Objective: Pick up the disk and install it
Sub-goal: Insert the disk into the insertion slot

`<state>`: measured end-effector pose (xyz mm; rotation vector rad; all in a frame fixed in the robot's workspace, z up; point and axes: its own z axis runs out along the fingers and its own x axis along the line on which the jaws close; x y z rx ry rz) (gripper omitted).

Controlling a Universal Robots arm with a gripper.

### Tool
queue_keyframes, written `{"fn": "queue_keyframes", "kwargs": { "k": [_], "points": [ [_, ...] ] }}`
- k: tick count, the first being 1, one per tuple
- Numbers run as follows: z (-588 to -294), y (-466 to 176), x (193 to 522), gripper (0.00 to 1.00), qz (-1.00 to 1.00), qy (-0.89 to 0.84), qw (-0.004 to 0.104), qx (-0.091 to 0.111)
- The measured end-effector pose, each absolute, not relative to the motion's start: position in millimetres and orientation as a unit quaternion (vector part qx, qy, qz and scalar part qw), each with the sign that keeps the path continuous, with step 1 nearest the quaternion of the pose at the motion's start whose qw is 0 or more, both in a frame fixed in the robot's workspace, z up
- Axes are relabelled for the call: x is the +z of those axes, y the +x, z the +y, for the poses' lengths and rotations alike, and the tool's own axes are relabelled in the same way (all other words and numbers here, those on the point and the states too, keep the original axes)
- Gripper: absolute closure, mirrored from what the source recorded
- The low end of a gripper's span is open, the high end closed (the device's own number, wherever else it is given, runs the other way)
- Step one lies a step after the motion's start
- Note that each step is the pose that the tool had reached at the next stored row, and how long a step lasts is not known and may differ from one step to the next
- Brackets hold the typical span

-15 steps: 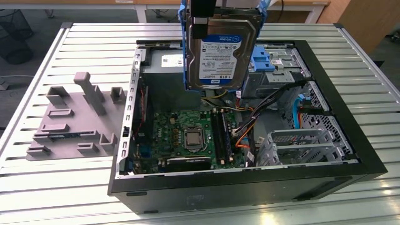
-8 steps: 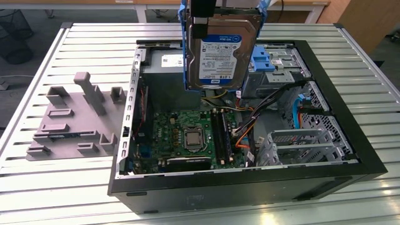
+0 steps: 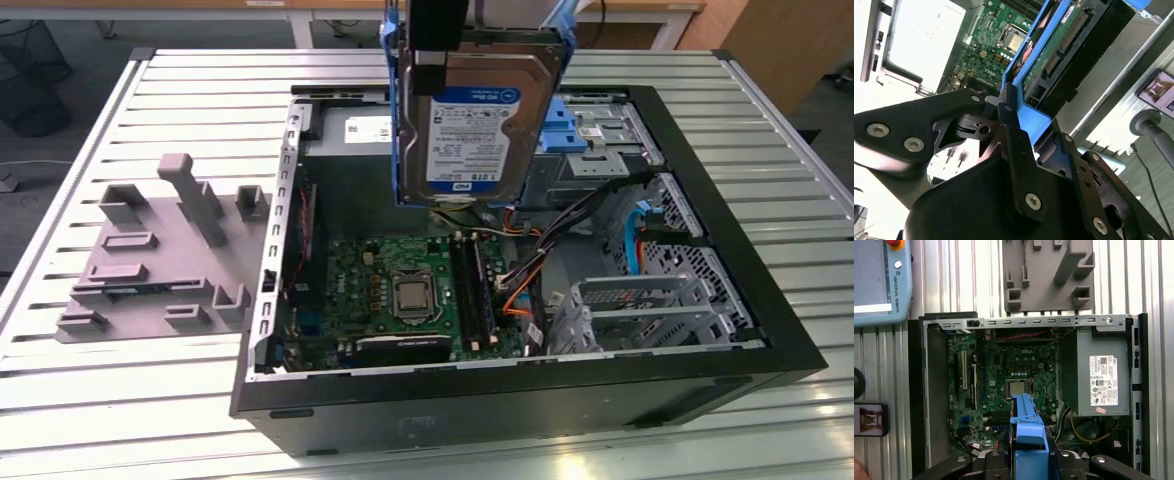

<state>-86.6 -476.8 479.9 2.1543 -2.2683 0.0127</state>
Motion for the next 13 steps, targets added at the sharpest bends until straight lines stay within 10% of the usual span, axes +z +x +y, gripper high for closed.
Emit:
{"fn": "queue_keyframes", "kwargs": {
  "k": [13],
  "points": [
    [-495.2,-58.5,478.8,0.64,-0.725,0.689,0.009,0.001]
  ]
}}
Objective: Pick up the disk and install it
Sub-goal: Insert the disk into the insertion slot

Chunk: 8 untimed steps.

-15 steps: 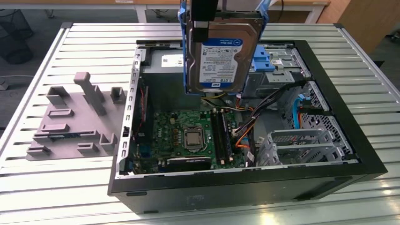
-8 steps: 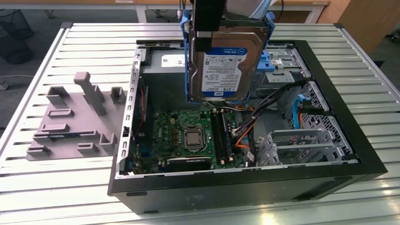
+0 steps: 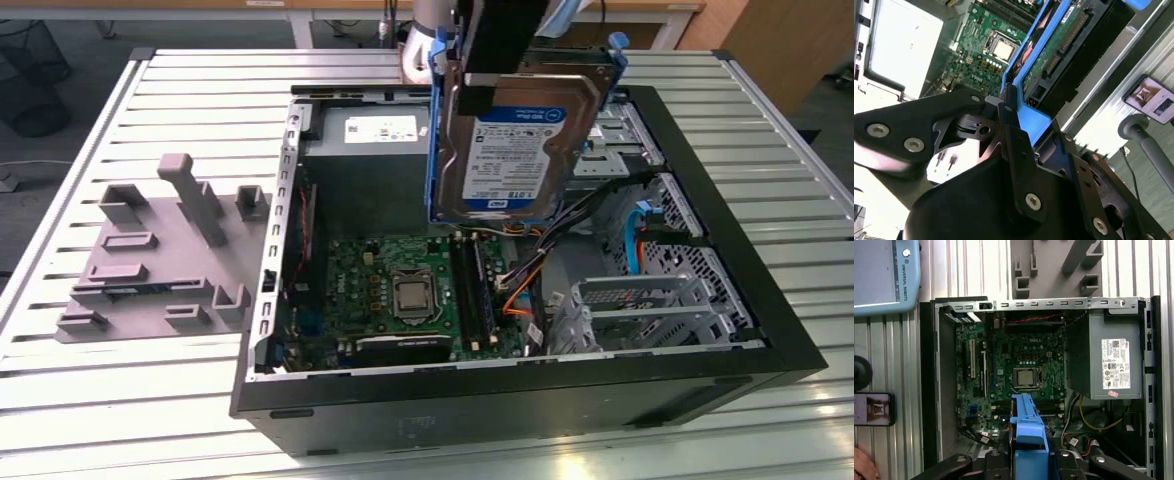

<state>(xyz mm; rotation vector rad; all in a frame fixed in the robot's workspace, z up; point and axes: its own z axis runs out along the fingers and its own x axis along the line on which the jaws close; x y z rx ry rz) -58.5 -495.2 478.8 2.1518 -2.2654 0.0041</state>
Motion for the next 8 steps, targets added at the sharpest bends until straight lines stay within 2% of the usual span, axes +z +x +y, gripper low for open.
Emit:
{"fn": "queue_keyframes", "kwargs": {
  "k": [8],
  "points": [
    [-516.3,-55.3,477.9,0.64,-0.725,0.689,0.007,-0.001]
  ]
}}
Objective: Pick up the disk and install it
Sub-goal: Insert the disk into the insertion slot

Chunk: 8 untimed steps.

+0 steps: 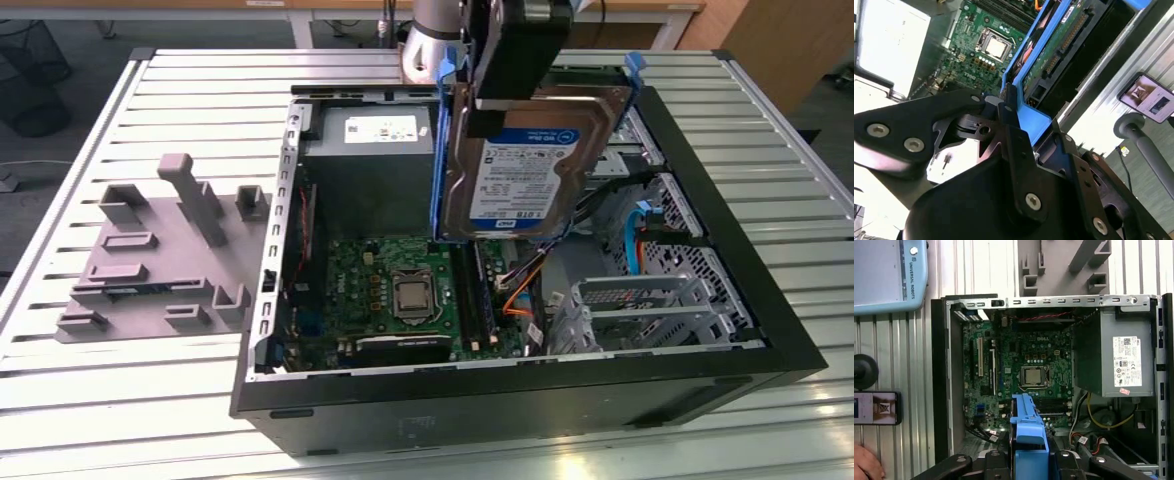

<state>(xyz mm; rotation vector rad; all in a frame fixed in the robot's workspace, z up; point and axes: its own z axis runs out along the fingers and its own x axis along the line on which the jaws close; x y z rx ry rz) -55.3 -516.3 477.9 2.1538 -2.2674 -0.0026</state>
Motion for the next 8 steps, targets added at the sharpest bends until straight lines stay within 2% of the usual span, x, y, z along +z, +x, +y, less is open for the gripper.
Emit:
{"fn": "queue_keyframes", "kwargs": {
  "k": [8],
  "points": [
    [-522.1,-27.4,475.7,0.64,-0.725,0.689,0.007,-0.001]
  ]
}}
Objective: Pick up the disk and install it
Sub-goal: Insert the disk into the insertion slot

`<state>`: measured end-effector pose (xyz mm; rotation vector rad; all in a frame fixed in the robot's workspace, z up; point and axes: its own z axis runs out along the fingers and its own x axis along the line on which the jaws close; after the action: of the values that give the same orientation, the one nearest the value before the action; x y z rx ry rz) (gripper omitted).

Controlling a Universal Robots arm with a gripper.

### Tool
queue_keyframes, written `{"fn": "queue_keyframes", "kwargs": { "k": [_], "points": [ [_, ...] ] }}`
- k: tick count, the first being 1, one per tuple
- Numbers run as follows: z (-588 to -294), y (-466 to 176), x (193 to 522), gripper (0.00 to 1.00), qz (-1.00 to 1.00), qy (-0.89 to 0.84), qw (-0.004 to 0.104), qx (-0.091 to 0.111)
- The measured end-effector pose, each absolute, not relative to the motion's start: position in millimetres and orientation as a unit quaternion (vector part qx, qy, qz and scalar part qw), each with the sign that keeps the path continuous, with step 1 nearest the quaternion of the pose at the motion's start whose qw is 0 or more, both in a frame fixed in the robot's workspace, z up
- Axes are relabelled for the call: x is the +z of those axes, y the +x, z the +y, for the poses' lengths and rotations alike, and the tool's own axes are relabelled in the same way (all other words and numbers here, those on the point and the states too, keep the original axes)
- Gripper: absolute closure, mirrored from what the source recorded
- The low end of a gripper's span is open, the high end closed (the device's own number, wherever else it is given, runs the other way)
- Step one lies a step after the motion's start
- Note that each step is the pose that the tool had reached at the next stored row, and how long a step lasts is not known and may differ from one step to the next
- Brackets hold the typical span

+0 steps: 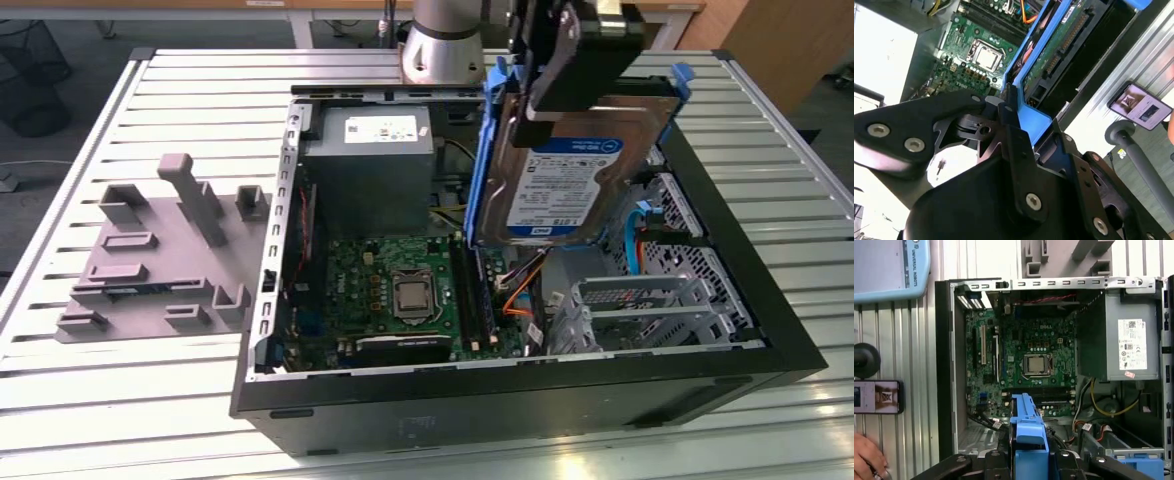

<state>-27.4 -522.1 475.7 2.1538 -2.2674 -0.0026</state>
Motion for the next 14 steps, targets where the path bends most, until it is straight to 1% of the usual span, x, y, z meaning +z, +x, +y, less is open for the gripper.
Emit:
{"fn": "queue_keyframes", "kwargs": {
  "k": [6,14],
  "points": [
    [-533.9,-26.0,473.3,0.64,-0.725,0.689,0.003,-0.001],
    [-544.5,-6.4,467.6,0.64,-0.725,0.689,0.002,-0.001]
  ]
}}
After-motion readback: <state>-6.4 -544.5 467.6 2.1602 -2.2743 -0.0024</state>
